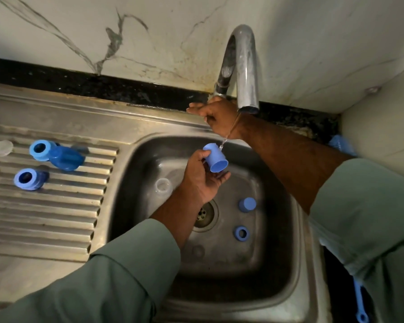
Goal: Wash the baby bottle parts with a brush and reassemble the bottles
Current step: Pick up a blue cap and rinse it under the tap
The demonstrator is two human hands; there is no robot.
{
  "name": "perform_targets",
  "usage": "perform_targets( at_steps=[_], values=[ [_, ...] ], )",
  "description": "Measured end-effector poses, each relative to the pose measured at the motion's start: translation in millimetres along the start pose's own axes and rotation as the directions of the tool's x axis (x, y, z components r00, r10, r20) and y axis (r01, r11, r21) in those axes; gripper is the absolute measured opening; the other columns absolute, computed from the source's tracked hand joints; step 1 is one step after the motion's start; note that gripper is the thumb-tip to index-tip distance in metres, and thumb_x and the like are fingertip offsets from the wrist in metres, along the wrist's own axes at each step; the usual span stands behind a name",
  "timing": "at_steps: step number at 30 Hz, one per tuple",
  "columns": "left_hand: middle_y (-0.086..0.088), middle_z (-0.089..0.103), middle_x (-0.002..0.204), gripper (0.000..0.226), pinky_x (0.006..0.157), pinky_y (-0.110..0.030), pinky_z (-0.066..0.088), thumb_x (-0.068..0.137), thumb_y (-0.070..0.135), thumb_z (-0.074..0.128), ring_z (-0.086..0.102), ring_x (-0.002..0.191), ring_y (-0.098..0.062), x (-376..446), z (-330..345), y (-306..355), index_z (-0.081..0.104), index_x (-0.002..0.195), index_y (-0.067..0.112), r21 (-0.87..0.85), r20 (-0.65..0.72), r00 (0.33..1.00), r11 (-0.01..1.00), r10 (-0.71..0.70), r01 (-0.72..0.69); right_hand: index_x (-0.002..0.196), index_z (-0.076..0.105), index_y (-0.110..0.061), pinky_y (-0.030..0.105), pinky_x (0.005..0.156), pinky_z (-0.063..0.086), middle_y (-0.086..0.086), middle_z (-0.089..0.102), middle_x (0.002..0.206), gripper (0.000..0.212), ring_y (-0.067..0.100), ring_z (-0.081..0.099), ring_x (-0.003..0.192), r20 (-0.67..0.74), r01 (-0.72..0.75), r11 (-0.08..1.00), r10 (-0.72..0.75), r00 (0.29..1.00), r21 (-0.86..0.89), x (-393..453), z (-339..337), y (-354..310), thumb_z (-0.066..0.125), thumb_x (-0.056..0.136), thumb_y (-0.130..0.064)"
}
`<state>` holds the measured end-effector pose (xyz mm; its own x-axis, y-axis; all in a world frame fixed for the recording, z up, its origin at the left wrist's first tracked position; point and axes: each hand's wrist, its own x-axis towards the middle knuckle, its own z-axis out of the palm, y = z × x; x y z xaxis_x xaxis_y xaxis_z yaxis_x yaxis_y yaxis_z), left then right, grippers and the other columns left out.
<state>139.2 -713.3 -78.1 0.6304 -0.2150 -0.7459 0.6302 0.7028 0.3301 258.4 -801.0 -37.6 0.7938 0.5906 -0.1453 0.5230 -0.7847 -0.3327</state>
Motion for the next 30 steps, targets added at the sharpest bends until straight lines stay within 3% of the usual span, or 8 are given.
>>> perform_targets(
  at_steps=[5, 9, 11, 14, 19, 23, 27, 30],
  values=[
    [-0.012, 0.064, 0.103, 0.024, 0.083, -0.04, 0.052, 0.095, 0.024, 0.062, 0.063, 0.09, -0.023, 5.3, 3.0, 1.4, 0.057, 0.114, 0.011, 0.047, -0.02, 0.999, 0.998, 0.039, -0.038, 0.145, 0.035, -0.014, 0.007, 0.092, 0.017, 0.001, 0.032, 0.153, 0.057, 0.019, 0.046, 0.12, 0.037, -0.08, 0.996, 0.079, 0.996, 0.027, -6.8, -10.5, -15.4, 0.037, 0.092, 0.008],
    [-0.01, 0.065, 0.107, 0.04, 0.076, -0.033, 0.051, 0.093, 0.03, 0.063, 0.063, 0.089, -0.02, 9.9, 0.3, 3.2, 0.056, 0.127, 0.011, 0.108, -0.05, 0.996, 0.992, 0.071, -0.065, 0.144, 0.032, -0.004, -0.002, 0.093, 0.015, 0.009, 0.03, 0.153, 0.056, -0.022, 0.04, 0.095, 0.088, -0.068, 0.994, 0.06, 0.994, 0.086, -9.8, -17.7, -20.1, 0.035, 0.091, 0.012],
    [-0.01, 0.065, 0.104, 0.038, 0.075, -0.031, 0.049, 0.093, 0.032, 0.063, 0.062, 0.088, -0.02, 9.8, -0.9, 1.4, 0.057, 0.124, 0.011, 0.135, -0.059, 0.995, 0.988, 0.084, -0.075, 0.145, 0.033, -0.006, 0.005, 0.099, 0.017, 0.008, 0.031, 0.153, 0.056, -0.009, 0.046, 0.105, 0.089, -0.082, 0.994, 0.076, 0.993, 0.072, -10.4, -17.4, -21.4, 0.036, 0.091, 0.011],
    [-0.011, 0.066, 0.095, 0.022, 0.075, -0.033, 0.051, 0.099, 0.031, 0.053, 0.063, 0.084, -0.021, 10.2, -1.2, 1.6, 0.058, 0.109, 0.012, 0.062, -0.043, 0.997, 0.996, 0.066, -0.063, 0.145, 0.034, -0.008, 0.002, 0.096, 0.015, 0.006, 0.032, 0.153, 0.056, -0.003, 0.041, 0.106, 0.077, -0.1, 0.993, 0.095, 0.992, 0.062, -10.5, -16.2, -20.9, 0.037, 0.092, 0.01],
    [-0.011, 0.066, 0.097, 0.05, 0.076, -0.036, 0.052, 0.099, 0.047, 0.046, 0.063, 0.085, -0.024, 6.9, 0.0, 5.1, 0.056, 0.126, 0.007, 0.056, -0.023, 1.0, 0.998, 0.01, -0.009, 0.145, 0.034, -0.012, 0.004, 0.098, 0.016, 0.003, 0.031, 0.153, 0.055, 0.018, 0.042, 0.124, 0.062, -0.092, 0.995, 0.09, 0.994, 0.034, -12.1, -14.9, -21.1, 0.036, 0.094, 0.007],
    [-0.01, 0.063, 0.09, 0.027, 0.074, -0.033, 0.057, 0.094, 0.036, 0.06, 0.064, 0.08, -0.023, 5.2, 8.8, 9.2, 0.061, 0.099, 0.009, 0.071, 0.012, 1.0, 0.997, 0.004, -0.005, 0.145, 0.033, -0.01, -0.011, 0.081, 0.003, 0.005, 0.031, 0.153, 0.055, 0.021, 0.039, 0.131, 0.064, -0.088, 0.996, 0.086, 0.994, 0.021, -9.5, -14.8, -18.7, 0.035, 0.093, 0.008],
    [-0.008, 0.064, 0.087, 0.026, 0.073, -0.031, 0.05, 0.094, 0.037, 0.061, 0.06, 0.077, -0.018, 5.8, 3.5, 7.6, 0.062, 0.101, 0.012, 0.134, -0.025, 1.0, 0.991, 0.006, -0.003, 0.144, 0.035, -0.007, -0.002, 0.095, 0.012, 0.007, 0.032, 0.152, 0.053, 0.022, 0.038, 0.133, 0.058, -0.087, 0.994, 0.084, 0.995, 0.059, -10.2, -13.9, -19.3, 0.035, 0.094, 0.009],
    [-0.008, 0.066, 0.092, 0.026, 0.066, -0.026, 0.048, 0.098, 0.038, 0.054, 0.062, 0.078, -0.016, 7.3, -0.2, 9.6, 0.061, 0.102, 0.014, 0.079, -0.008, 0.999, 0.996, 0.036, -0.035, 0.142, 0.039, -0.007, -0.012, 0.083, 0.004, 0.007, 0.035, 0.151, 0.05, 0.023, 0.04, 0.13, 0.034, -0.085, 0.991, 0.082, 0.996, 0.099, -9.5, -11.8, -18.1, 0.038, 0.094, 0.007]
  ],
)
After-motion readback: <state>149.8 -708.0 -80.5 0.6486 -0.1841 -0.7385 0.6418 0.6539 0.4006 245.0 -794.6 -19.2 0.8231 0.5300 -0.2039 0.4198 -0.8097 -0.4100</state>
